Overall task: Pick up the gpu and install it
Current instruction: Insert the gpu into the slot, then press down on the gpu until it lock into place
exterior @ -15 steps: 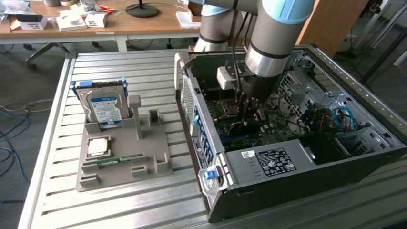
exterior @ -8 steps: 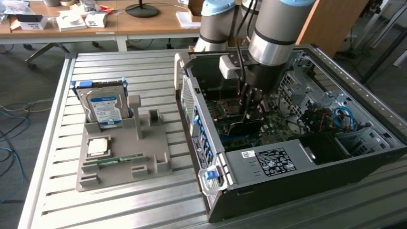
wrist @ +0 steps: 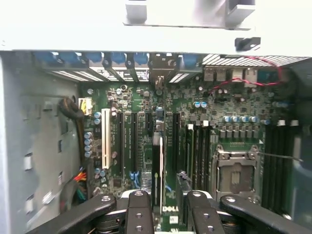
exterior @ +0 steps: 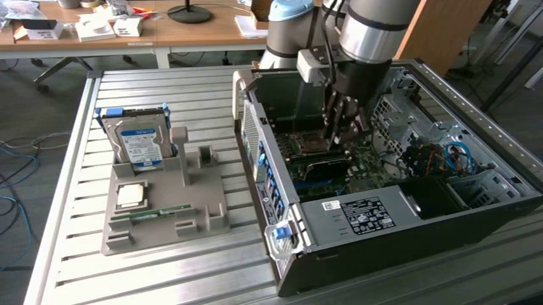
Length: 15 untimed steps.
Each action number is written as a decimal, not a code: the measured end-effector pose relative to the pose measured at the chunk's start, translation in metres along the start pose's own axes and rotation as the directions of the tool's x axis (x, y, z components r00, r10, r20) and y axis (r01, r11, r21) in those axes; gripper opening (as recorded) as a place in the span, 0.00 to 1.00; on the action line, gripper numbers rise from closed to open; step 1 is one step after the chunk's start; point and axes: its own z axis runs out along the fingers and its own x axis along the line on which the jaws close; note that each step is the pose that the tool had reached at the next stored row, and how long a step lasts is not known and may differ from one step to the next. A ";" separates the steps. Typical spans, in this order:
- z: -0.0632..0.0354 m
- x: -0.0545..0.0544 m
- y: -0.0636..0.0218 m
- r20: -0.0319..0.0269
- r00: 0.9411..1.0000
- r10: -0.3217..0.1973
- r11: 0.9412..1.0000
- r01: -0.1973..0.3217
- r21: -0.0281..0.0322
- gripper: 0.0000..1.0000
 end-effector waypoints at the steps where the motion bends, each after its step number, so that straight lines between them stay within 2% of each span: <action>1: -0.0034 0.000 -0.0001 0.000 1.000 0.000 1.000 0.000 0.000 0.34; 6: -0.0159 -0.001 -0.0002 0.000 1.000 0.000 1.000 0.000 0.000 0.34; 15: -0.0167 -0.001 -0.0002 0.000 1.000 0.000 1.000 0.000 0.000 0.34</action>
